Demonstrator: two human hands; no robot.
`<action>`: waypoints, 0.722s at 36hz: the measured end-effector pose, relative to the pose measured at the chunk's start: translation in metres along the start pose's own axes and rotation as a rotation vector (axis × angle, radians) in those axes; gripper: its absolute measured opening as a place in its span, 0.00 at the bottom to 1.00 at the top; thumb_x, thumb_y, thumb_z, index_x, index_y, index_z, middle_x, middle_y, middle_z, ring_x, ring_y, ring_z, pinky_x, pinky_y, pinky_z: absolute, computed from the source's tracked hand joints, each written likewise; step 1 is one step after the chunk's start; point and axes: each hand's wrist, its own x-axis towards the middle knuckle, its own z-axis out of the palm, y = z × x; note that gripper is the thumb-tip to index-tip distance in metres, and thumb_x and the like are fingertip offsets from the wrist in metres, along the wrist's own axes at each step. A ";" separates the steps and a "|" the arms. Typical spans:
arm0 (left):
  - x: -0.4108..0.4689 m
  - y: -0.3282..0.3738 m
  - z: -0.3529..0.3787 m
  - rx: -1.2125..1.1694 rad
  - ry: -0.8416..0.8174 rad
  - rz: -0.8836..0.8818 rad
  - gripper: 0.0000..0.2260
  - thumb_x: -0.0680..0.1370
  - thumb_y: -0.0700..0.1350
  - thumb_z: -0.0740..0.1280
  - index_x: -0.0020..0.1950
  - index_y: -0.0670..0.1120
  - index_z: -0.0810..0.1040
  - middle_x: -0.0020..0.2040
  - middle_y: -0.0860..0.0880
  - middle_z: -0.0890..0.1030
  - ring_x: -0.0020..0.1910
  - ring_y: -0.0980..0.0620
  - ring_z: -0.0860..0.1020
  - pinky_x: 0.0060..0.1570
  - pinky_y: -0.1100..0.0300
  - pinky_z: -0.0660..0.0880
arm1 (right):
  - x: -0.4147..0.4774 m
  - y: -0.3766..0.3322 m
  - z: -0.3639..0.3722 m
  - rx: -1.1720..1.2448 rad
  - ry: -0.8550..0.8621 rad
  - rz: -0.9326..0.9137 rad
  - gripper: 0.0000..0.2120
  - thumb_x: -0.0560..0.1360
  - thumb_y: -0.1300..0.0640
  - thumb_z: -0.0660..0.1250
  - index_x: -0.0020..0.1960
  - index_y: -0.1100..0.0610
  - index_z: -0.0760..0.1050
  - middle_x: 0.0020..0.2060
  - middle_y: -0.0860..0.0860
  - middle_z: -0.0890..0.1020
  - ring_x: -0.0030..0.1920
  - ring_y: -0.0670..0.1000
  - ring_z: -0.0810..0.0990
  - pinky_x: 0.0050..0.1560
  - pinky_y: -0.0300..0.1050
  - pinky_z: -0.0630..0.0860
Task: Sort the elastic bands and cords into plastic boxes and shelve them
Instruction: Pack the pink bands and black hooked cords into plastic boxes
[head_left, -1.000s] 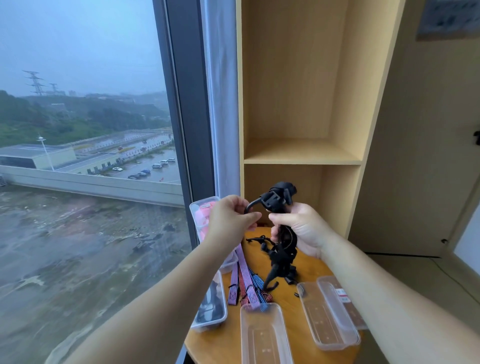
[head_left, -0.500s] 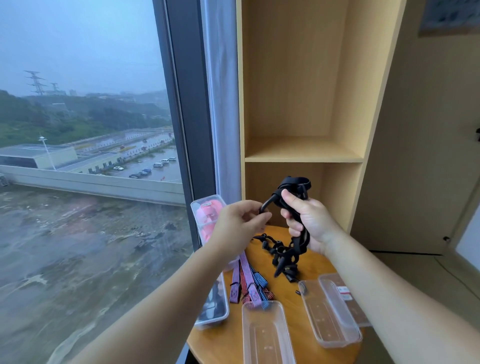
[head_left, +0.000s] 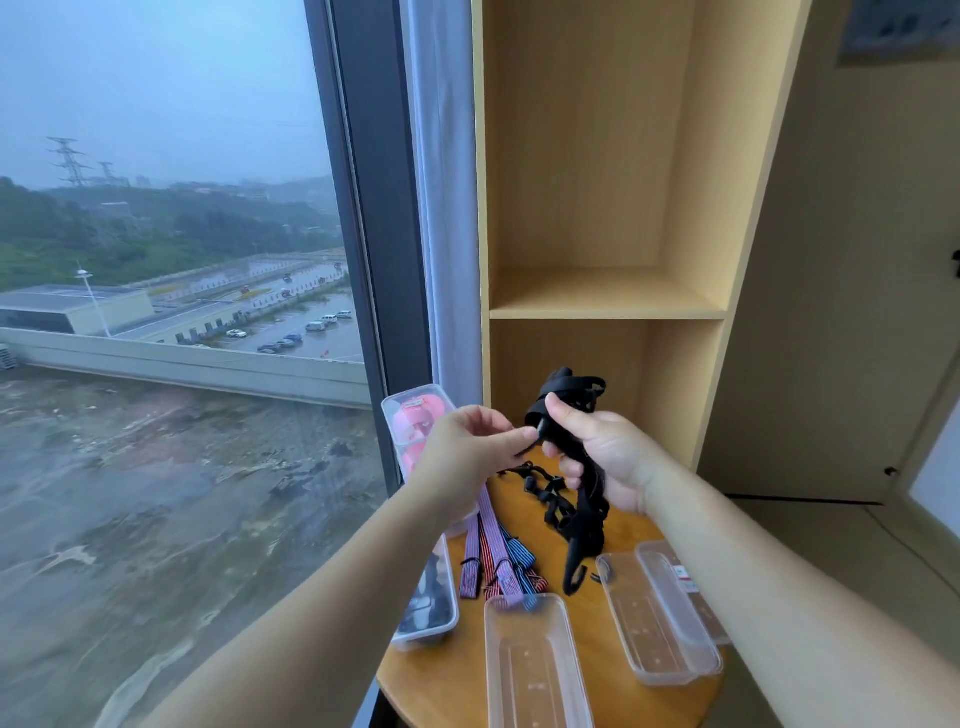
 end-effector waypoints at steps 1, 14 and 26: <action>0.000 -0.002 0.001 0.168 0.049 0.075 0.12 0.67 0.41 0.79 0.37 0.45 0.76 0.32 0.49 0.80 0.33 0.53 0.79 0.37 0.62 0.78 | 0.000 0.001 0.002 -0.029 0.022 0.014 0.18 0.75 0.42 0.68 0.45 0.58 0.76 0.32 0.53 0.76 0.24 0.48 0.66 0.26 0.40 0.66; -0.001 -0.010 0.009 0.584 0.077 0.320 0.13 0.72 0.47 0.75 0.48 0.52 0.72 0.40 0.50 0.80 0.38 0.50 0.79 0.41 0.57 0.78 | 0.002 0.009 0.009 -0.055 0.191 -0.109 0.16 0.77 0.46 0.69 0.44 0.60 0.76 0.27 0.52 0.73 0.22 0.48 0.64 0.24 0.39 0.67; -0.004 -0.010 0.005 0.272 0.001 0.135 0.07 0.74 0.35 0.73 0.40 0.44 0.77 0.30 0.51 0.82 0.32 0.53 0.83 0.38 0.58 0.81 | 0.001 0.004 0.004 -0.107 0.126 -0.047 0.19 0.76 0.42 0.67 0.46 0.59 0.78 0.28 0.51 0.76 0.23 0.48 0.67 0.26 0.40 0.70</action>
